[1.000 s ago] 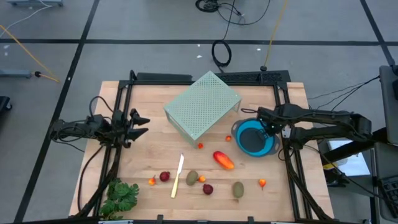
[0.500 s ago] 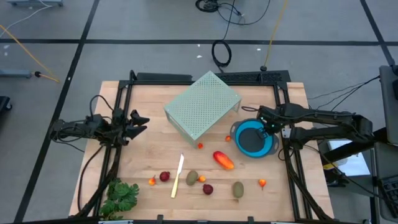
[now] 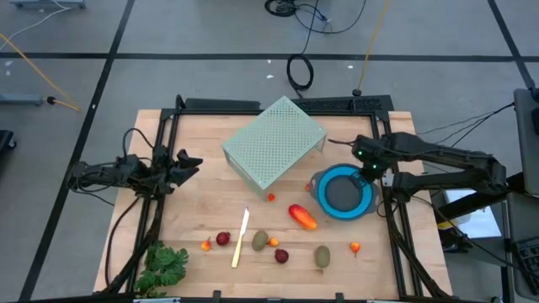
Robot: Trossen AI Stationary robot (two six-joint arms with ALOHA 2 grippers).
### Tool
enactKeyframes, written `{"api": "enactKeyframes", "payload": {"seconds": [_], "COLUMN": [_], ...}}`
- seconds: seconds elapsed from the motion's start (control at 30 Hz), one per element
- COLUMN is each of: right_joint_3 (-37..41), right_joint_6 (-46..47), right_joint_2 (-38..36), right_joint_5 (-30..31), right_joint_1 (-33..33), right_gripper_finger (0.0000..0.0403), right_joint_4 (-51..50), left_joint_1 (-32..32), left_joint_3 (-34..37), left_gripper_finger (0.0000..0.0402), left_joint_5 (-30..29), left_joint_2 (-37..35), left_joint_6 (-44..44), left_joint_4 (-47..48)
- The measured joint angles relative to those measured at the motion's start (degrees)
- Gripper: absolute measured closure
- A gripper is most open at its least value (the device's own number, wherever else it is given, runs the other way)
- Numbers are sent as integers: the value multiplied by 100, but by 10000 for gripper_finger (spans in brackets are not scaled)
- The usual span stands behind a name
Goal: Pick & Place Fruit
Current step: Put the blue strainer bowl on the shelf
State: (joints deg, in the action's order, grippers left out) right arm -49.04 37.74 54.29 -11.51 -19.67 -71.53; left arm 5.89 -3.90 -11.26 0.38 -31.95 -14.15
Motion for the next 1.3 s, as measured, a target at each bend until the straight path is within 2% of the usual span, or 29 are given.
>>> {"api": "enactKeyframes", "payload": {"seconds": [0.23, 0.53, 0.73, 0.93, 1.3], "right_joint_3": [-334, -831, -1102, -1162, -1162], "right_joint_6": [-32, 210, 569, 965, 1082], "right_joint_2": [1, -2, -5, -2, 284], "right_joint_5": [-699, -1415, -1429, -1426, -1327], "right_joint_1": [70, 335, 488, 634, 707], "right_gripper_finger": [401, 401, 401, 400, 400], "right_joint_4": [-190, 279, 1195, 2005, 2481], "left_joint_1": [0, 0, -1, -1, -1], "left_joint_3": [0, 0, 0, 0, 0], "left_gripper_finger": [174, 174, 174, 174, 174], "left_joint_5": [-94, -99, -386, -389, -607], "left_joint_2": [0, 0, -1, 0, 37], "left_joint_6": [895, 1071, 1471, 1680, 2284], "left_joint_4": [-105, -289, -92, -66, -298]}}
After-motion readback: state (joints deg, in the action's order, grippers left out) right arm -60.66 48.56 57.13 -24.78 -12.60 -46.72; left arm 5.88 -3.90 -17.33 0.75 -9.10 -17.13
